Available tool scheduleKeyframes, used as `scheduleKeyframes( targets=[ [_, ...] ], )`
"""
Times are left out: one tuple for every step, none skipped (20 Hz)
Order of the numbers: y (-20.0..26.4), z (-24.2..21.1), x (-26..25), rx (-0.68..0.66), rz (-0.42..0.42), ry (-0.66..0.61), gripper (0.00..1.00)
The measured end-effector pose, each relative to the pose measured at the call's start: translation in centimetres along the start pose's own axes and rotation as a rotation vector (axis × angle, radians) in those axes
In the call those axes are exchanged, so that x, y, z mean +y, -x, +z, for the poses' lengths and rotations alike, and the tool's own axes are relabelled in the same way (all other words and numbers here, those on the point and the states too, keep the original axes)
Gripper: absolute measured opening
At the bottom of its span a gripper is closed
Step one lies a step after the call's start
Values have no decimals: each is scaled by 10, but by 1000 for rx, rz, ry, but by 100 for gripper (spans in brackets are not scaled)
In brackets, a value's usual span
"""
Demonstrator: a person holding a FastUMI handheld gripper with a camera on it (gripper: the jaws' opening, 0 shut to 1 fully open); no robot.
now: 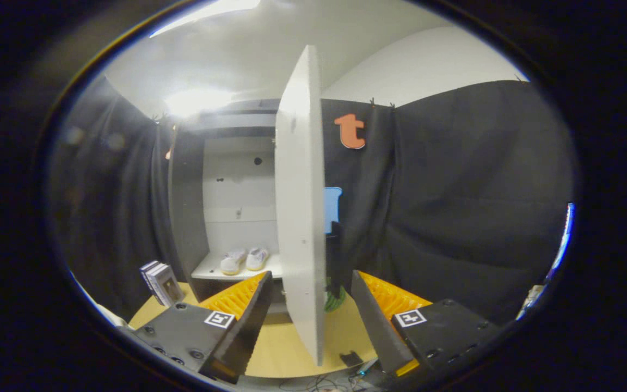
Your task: Open the shoe cabinet door, grab the shoes and put them into the shoe cabinet, then close the shoe cabinet door.
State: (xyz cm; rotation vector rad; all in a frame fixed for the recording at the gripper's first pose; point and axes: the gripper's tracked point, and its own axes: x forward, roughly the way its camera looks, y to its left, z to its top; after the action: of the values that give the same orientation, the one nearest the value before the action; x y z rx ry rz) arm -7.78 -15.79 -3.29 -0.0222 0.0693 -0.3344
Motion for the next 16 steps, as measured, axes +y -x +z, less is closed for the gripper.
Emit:
scheduleKeyframes(
  targets=[
    [-3, 3, -19, 1, -4, -2, 91],
    [-9, 5, -37, 0, -6, -5, 91],
    [-18, 5, -52, -4, -6, -9, 91],
    [-29, 7, -64, -9, 1, -12, 91],
    [-41, 10, -76, -12, 6, -12, 91],
    [-56, 10, -86, -16, 15, -11, 91],
    [-73, 11, -92, -15, 29, -14, 91],
    [-92, 12, -97, -16, 44, -13, 91],
    [-112, 10, -98, -17, 59, -10, 91],
    [-131, 10, -95, -19, 82, -12, 91],
    [-148, 8, -93, -19, 102, -13, 91],
    [-164, 6, -89, -19, 122, -12, 91],
    [-181, 6, -85, -20, 137, -10, 91],
    [-196, 4, -81, -16, 153, -14, 91],
    [-212, 1, -76, -11, 170, -22, 91],
    [-225, -2, -71, -3, 187, -31, 91]
  ],
)
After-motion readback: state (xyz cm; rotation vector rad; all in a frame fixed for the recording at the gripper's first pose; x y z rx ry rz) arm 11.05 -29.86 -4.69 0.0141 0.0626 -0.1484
